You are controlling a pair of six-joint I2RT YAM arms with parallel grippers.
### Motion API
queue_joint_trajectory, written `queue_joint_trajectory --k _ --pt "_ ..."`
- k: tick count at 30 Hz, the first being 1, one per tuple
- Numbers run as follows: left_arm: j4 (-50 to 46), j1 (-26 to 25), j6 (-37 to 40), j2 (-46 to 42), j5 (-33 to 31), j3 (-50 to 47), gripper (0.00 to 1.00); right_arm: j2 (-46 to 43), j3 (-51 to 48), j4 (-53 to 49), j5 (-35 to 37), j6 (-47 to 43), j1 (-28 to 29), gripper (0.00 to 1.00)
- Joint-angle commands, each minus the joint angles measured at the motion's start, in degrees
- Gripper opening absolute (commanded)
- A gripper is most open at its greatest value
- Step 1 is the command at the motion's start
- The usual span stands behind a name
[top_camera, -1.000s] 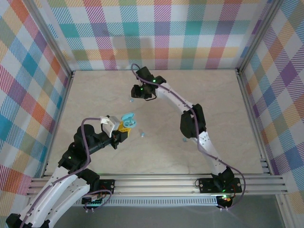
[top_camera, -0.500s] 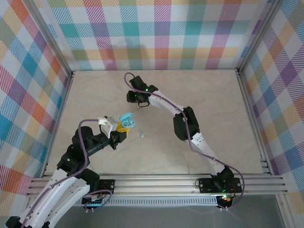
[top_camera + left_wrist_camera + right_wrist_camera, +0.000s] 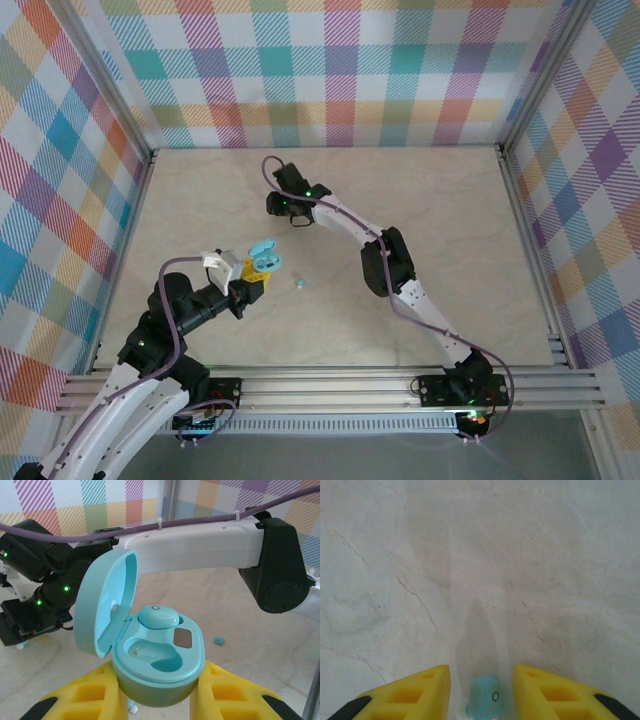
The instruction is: Insert the wireless bluetooth earbuds into the charging case
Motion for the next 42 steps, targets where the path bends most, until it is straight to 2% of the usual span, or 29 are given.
queue_joint_trajectory --k 1,14,22,29,34,39,42 --pt "1.9 -0.6 -1.2 -1.1 -0.5 -0.9 0.00 0.9 1.8 0.3 -0.3 -0.2 0.2 0.38" --pt "1.1 -0.6 -1.4 -1.4 0.3 -0.1 0.00 0.5 2.8 -4.5 0.6 -2.4 0.1 0.31" --pt "1.9 -0.6 -2.4 -1.7 0.3 -0.2 0.00 -0.7 1.9 -8.4 0.3 -6.8 0.2 0.25" --pt "1.5 -0.6 -3.0 -1.7 0.5 0.0 0.00 -6.0 -5.8 -7.6 0.0 -9.9 0.3 0.21" --pt "1.1 -0.6 -3.3 -1.7 -0.3 0.9 0.00 -9.9 -10.6 -5.8 -3.3 -10.3 -0.2 0.21" --pt "-0.3 -0.6 -2.2 -1.6 -0.6 1.8 0.00 -13.6 -13.2 -8.3 -5.4 -10.8 -1.2 0.21" --pt "-1.3 -0.6 -0.4 -1.6 -0.8 2.6 0.00 -17.4 -18.8 -7.8 -7.5 -11.0 -2.0 0.22"
